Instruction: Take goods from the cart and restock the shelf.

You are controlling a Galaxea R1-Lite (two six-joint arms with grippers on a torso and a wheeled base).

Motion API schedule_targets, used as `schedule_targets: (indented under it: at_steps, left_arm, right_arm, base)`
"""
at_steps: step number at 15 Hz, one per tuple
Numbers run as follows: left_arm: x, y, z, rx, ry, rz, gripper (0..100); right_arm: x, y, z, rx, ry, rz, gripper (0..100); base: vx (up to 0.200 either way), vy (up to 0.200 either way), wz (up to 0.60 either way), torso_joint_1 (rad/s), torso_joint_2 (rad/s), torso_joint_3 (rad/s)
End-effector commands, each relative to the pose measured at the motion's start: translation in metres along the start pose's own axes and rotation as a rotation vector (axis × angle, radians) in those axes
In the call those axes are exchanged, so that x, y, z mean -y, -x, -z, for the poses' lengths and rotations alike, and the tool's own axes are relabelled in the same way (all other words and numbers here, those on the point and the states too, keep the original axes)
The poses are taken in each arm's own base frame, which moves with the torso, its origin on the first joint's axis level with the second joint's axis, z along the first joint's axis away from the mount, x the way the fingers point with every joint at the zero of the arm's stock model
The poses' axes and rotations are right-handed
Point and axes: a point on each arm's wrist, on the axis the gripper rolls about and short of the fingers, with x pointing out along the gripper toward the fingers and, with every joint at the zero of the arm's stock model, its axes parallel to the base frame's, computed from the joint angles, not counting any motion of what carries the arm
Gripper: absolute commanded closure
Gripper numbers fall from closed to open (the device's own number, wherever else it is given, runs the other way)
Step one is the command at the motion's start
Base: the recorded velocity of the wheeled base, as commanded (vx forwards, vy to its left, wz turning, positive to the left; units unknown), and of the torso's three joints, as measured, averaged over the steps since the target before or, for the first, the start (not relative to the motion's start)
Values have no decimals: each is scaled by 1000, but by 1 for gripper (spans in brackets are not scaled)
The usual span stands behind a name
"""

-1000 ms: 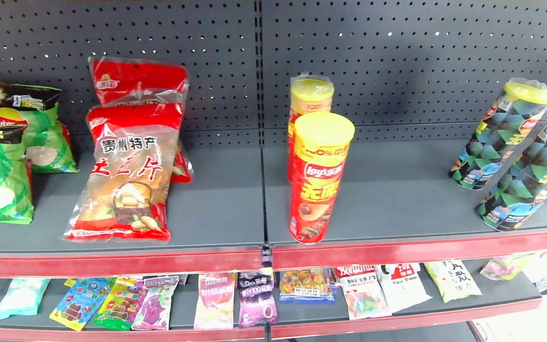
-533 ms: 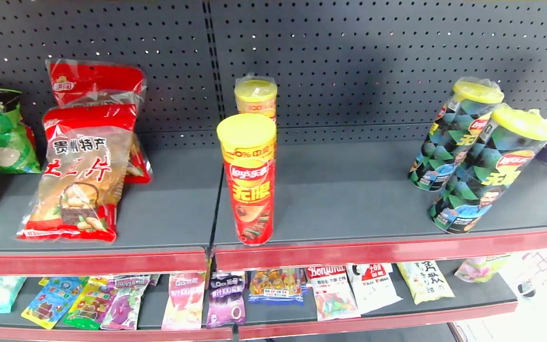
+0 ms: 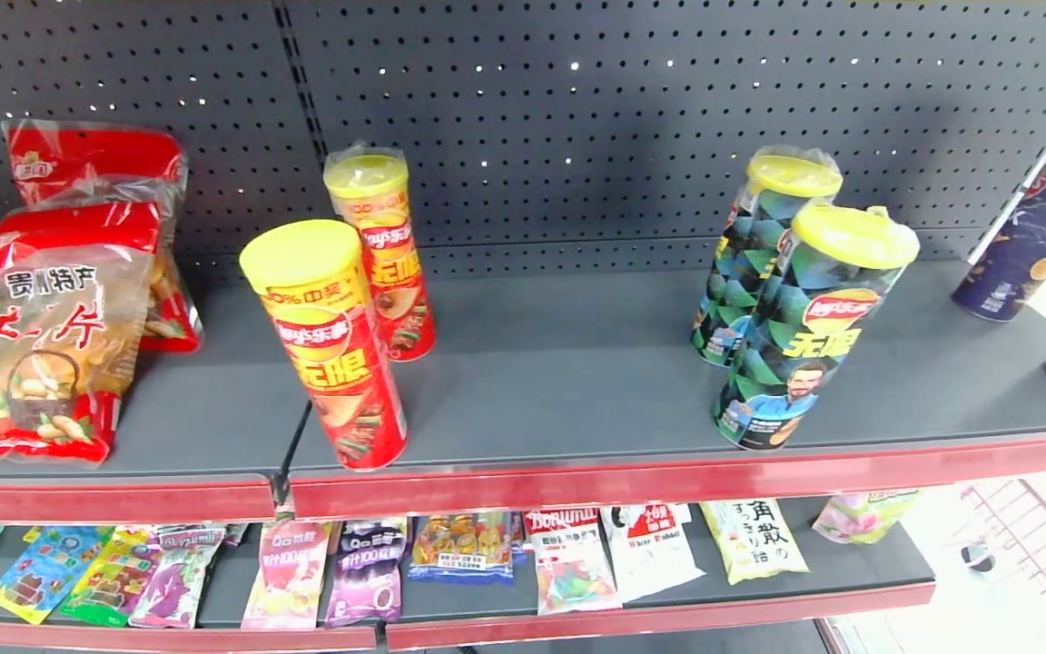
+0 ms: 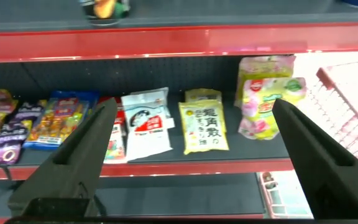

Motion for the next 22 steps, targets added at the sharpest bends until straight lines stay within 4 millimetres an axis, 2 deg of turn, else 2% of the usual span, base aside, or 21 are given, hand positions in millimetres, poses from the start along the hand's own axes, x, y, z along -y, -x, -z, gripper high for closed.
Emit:
schedule_targets:
  at_steps: [1,9,14,18,22]
  left_arm:
    - [0,0,0,-2,0,-1,0]
    - [0,0,0,-2,0,1,0]
    - [0,0,0,-2,0,-1,0]
    - [0,0,0,-2,0,1,0]
    - [0,0,0,-2,0,-1,0]
  right_arm:
    - [0,0,0,0,0,-1,0]
    - [0,0,0,0,-2,-1,0]
    - [0,0,0,0,-2,-1,0]
    - [0,0,0,0,-2,-1,0]
    - [0,0,0,0,-2,-1,0]
  base:
    - [0,-200,0,2,2,2]
    - [0,-200,0,2,2,2]
    - [0,0,0,0,0,0]
    - [-200,0,0,8,6,-2]
    - [0,0,0,0,0,0]
